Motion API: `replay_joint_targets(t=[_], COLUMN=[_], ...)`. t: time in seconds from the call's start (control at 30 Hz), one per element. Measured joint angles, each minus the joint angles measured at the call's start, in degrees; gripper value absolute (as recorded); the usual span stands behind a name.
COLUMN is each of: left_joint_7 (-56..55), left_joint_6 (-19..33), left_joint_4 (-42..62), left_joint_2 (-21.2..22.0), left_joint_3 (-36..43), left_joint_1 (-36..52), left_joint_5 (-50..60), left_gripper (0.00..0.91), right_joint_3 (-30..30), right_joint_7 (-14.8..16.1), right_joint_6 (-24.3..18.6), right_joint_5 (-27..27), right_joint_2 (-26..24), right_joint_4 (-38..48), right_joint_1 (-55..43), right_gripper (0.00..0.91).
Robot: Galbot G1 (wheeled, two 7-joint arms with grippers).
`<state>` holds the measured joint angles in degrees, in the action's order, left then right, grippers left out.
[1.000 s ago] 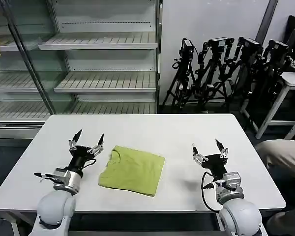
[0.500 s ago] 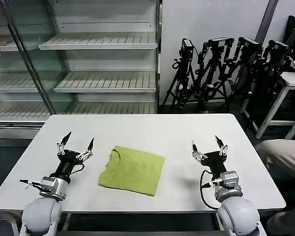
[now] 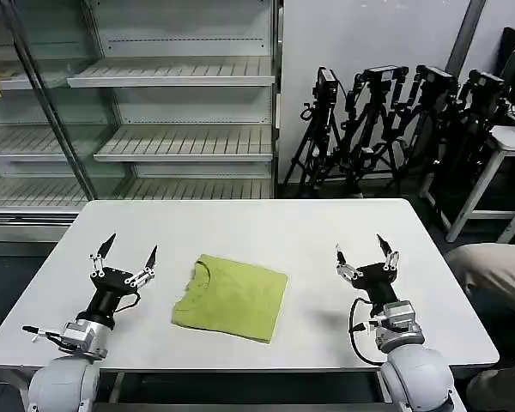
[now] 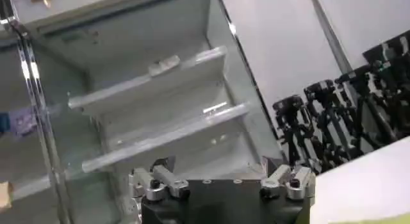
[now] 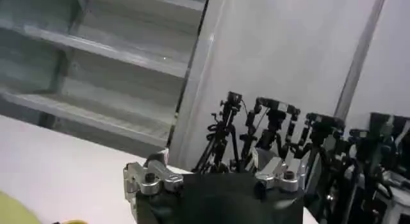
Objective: Fold and organize the clothes.
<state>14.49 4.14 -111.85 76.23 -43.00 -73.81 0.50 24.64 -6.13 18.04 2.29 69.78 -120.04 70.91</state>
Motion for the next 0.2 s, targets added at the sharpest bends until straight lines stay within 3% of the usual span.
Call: replay_joint_targets(t=[0.2], left_joint_7=[-0.5], left_joint_6=[1.7], left_joint_4=[-0.1], left_joint_2=[0.5], left_joint_3=[1.2], left_joint_1=[0.4], left_joint_5=[1.4], left_gripper=[0.907], right_joint_3=[0.3], right_joint_7=[-0.7], right_joint_6=[-1.1], right_joint_5=[-0.4], right_joint_2=[-0.5], right_joint_4=[-0.1], right_joint_1=[0.9], right_gripper=[0.907])
